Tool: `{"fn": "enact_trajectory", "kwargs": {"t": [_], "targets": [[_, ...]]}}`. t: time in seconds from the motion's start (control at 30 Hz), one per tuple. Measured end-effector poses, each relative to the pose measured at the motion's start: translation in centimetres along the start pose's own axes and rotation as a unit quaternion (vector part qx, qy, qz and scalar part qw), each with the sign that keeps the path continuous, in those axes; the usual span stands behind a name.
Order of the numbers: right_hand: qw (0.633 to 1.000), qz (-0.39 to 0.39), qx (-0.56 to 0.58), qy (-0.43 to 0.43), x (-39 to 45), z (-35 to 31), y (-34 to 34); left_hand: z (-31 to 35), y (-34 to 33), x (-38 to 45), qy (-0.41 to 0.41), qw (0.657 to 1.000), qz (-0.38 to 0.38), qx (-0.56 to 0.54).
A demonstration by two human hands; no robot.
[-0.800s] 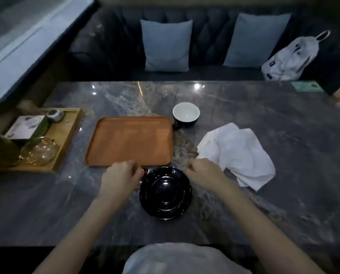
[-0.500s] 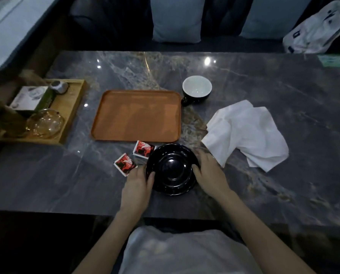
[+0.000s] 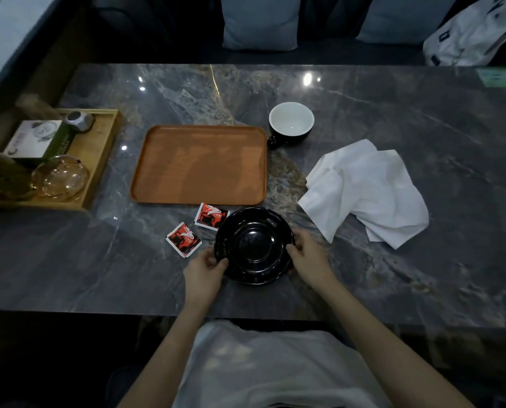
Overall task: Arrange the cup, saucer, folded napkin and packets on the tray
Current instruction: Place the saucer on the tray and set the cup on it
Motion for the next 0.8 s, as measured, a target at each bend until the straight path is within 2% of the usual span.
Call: {"fn": "enact_trajectory", "kwargs": {"t": [0.07, 0.13, 0.23, 0.5, 0.67, 0.8], "targets": [[1.0, -0.007, 0.021, -0.01, 0.3, 0.1, 0.1, -0.5, -0.4, 0.3, 0.039, 0.992, -0.058, -0.105], [0.999, -0.02, 0.035, -0.026, 0.6, 0.4, 0.2, -0.2, -0.6, 0.5, 0.062, 0.982, -0.095, -0.149], [0.995, -0.044, 0.069, -0.052, 0.9, 0.6, 0.1, 0.0, -0.7, 0.7, 0.079, 0.977, -0.113, -0.16], [0.993, -0.091, 0.048, -0.051, 1.7, -1.0, 1.3, 1.0, 0.3, 0.9, 0.091, 0.97, -0.13, -0.184], [0.987, -0.141, 0.079, -0.023, 2.9, -4.4, 2.1, 3.9, 3.1, 1.0, 0.061, 0.974, -0.143, -0.166], [0.986, -0.143, 0.087, 0.018, 4.5, -8.0, 2.1, 6.3, 6.2, 2.0, 0.028, 0.977, -0.129, -0.17]]}}
Point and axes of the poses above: each hand's wrist, its own x-axis towards the middle knuckle, its own y-axis out of the back of the hand, z = x × y, the point moved 7 cm from there along x, towards the middle knuckle, and after that the axes turned 10 degrees about -z, right-handed, at the moved point
